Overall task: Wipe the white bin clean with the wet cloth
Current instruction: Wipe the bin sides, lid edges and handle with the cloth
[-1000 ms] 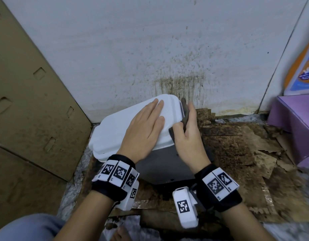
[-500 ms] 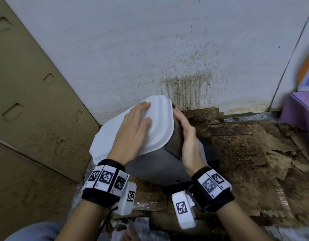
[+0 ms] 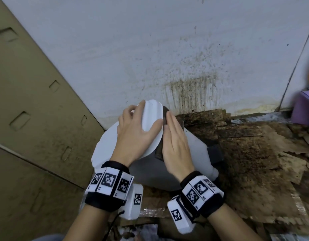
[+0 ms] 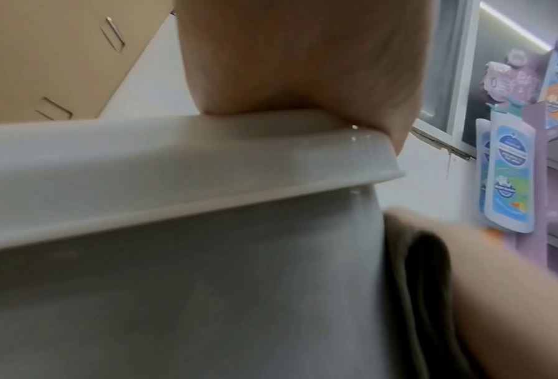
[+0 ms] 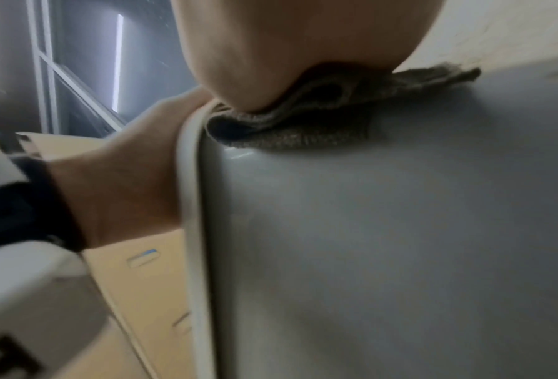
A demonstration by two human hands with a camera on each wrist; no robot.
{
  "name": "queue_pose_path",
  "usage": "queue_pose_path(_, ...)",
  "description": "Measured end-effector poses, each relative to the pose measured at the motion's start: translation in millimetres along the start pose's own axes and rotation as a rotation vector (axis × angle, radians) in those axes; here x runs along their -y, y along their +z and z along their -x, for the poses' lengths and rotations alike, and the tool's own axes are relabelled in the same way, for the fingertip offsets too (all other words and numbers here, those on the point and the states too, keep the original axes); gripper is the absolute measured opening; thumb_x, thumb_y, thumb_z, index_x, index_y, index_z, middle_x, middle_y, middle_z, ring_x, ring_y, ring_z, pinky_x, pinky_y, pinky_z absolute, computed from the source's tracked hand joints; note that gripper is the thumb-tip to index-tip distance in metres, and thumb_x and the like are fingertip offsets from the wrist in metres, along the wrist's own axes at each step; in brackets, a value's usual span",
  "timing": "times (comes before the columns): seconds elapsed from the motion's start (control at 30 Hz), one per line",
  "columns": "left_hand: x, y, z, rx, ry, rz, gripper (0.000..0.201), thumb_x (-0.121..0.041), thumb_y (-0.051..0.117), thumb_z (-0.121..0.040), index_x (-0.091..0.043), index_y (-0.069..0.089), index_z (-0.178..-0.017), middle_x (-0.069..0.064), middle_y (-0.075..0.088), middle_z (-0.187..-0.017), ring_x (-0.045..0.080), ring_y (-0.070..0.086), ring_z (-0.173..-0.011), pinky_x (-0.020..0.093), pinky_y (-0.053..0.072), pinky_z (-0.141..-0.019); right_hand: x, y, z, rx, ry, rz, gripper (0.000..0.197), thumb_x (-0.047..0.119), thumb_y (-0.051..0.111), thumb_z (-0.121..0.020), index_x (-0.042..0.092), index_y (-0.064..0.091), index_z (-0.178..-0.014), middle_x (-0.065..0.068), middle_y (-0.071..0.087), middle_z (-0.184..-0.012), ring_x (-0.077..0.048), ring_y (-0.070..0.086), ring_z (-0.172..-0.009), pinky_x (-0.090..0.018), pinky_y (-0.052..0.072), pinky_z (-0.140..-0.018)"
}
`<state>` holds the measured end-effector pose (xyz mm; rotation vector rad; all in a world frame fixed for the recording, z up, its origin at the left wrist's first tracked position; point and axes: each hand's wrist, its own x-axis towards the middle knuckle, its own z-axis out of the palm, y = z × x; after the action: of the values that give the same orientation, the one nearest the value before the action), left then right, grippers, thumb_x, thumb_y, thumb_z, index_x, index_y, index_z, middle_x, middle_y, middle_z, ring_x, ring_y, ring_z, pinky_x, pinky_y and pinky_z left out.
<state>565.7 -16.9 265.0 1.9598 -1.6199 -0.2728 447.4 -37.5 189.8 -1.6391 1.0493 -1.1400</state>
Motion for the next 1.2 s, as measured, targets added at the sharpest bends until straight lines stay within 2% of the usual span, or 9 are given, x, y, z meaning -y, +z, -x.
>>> queue_pose_path(0.13,8,-2,0,-0.006,0.038,0.017,0.091,-0.073,0.036,-0.081,-0.030,0.026,-0.160,-0.009,0.027,-0.166,0.011,0.019,-0.151,0.036,0.018,-0.123,-28,-8,1,0.010,0.021,0.068,0.057,0.040,0.017,-0.106,0.025,0.017,-0.161,0.015,0.013,-0.167,0.008,0.005,-0.151,-0.029,0.008,-0.127)
queue_pose_path(0.2,11,-4,0,-0.014,0.044,0.062,0.090,-0.071,0.039,-0.083,-0.027,0.027,-0.161,-0.012,0.028,-0.165,0.009,0.022,-0.151,0.032,0.018,-0.123,-49,-16,6,-0.018,0.049,0.076,0.058,0.039,0.017,-0.105,0.025,0.019,-0.160,0.016,0.015,-0.166,0.007,0.009,-0.151,-0.029,0.010,-0.126)
queue_pose_path(0.3,14,-6,1,-0.012,0.040,0.100,0.089,-0.071,0.040,-0.084,-0.028,0.026,-0.161,-0.013,0.029,-0.166,0.006,0.025,-0.151,0.037,0.021,-0.124,-81,-28,14,-0.057,0.112,0.093,0.058,0.039,0.019,-0.103,0.025,0.022,-0.160,0.016,0.018,-0.165,0.005,0.012,-0.151,-0.032,0.012,-0.126)
queue_pose_path(0.47,17,-8,-1,-0.020,0.038,0.113,0.089,-0.072,0.040,-0.083,-0.029,0.027,-0.160,-0.014,0.030,-0.165,0.007,0.027,-0.151,0.040,0.023,-0.124,-103,-37,14,-0.049,0.226,0.127,0.060,0.041,0.015,-0.102,0.027,0.020,-0.160,0.014,0.013,-0.167,0.002,0.005,-0.153,-0.036,0.009,-0.127)
queue_pose_path(0.57,20,-11,-1,-0.018,0.038,0.105,0.090,-0.071,0.039,-0.083,-0.029,0.026,-0.161,-0.014,0.029,-0.166,0.007,0.027,-0.151,0.038,0.022,-0.124,-98,-31,13,-0.070,0.235,0.144,0.064,0.040,0.014,-0.098,0.025,0.022,-0.160,0.012,0.016,-0.167,-0.001,0.008,-0.153,-0.034,0.009,-0.127)
queue_pose_path(0.77,21,-10,1,-0.023,0.058,0.066,0.088,-0.069,0.036,-0.084,-0.027,0.025,-0.161,-0.012,0.028,-0.166,0.008,0.024,-0.152,0.025,0.016,-0.117,-65,-14,5,-0.077,0.230,0.115,0.067,0.038,0.014,-0.095,0.024,0.020,-0.160,0.010,0.016,-0.168,0.000,0.008,-0.153,-0.032,0.005,-0.126)
queue_pose_path(0.9,15,-5,1,-0.009,0.067,0.035,0.092,-0.070,0.033,-0.083,-0.025,0.023,-0.162,-0.010,0.025,-0.168,0.008,0.020,-0.154,0.027,0.014,-0.122,-28,-3,-2,-0.040,0.124,0.083,0.065,0.038,0.014,-0.096,0.027,0.019,-0.160,0.015,0.013,-0.167,0.004,0.005,-0.152,-0.029,0.005,-0.126)
queue_pose_path(1.03,13,-4,2,0.005,0.064,0.021,0.094,-0.074,0.031,-0.082,-0.028,0.020,-0.163,-0.010,0.022,-0.169,0.009,0.018,-0.155,0.036,0.016,-0.126,-4,-1,-13,0.047,0.022,-0.005,0.062,0.035,0.014,-0.098,0.031,0.017,-0.159,0.023,0.012,-0.163,0.009,0.003,-0.150,-0.027,0.004,-0.126)
queue_pose_path(1.2,14,-4,2,0.006,0.060,0.044,0.093,-0.075,0.032,-0.081,-0.031,0.019,-0.162,-0.012,0.021,-0.169,0.006,0.016,-0.154,0.033,0.014,-0.125,-7,-2,-14,0.086,-0.052,0.057,0.055,0.037,0.014,-0.107,0.030,0.013,-0.161,0.021,0.009,-0.166,0.011,0.000,-0.149,-0.025,0.003,-0.125)
